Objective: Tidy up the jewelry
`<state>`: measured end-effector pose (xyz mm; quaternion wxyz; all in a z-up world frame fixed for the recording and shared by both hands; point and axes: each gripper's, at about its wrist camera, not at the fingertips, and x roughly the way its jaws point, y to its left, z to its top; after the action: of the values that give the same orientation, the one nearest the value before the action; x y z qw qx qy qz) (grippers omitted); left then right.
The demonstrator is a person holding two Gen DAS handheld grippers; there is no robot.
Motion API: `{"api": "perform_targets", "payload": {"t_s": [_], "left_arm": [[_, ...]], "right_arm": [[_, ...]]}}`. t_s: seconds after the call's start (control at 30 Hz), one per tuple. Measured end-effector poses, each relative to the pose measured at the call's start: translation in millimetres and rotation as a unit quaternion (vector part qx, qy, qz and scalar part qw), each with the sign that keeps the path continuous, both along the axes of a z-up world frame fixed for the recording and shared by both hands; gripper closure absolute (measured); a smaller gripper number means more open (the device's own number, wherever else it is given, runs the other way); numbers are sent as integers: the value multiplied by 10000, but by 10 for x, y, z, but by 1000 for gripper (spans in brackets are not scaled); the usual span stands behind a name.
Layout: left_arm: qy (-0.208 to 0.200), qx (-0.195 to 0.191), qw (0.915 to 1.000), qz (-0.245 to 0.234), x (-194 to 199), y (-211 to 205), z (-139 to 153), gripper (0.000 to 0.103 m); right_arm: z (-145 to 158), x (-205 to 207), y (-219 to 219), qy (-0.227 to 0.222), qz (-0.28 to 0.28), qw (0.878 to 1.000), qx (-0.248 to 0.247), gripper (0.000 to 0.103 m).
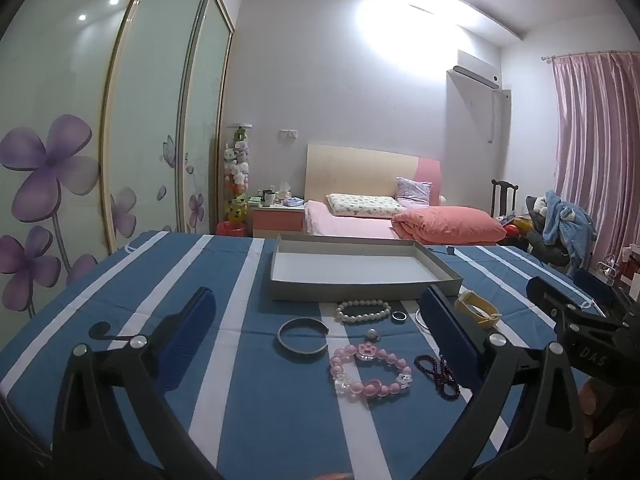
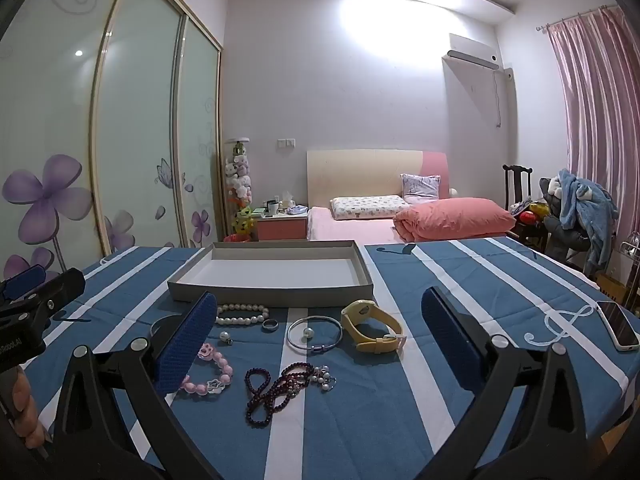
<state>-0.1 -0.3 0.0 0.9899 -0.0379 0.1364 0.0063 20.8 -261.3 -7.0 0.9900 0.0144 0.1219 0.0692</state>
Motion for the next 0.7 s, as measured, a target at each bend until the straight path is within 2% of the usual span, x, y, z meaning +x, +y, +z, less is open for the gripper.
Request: {"api": "perform_targets", "payload": {"t_s": [0.7], "left_arm": [[17, -10, 10000, 44, -18, -39, -4, 4]], "right_arm": [[-6, -1, 5, 18, 8, 10000, 10, 2]]}}
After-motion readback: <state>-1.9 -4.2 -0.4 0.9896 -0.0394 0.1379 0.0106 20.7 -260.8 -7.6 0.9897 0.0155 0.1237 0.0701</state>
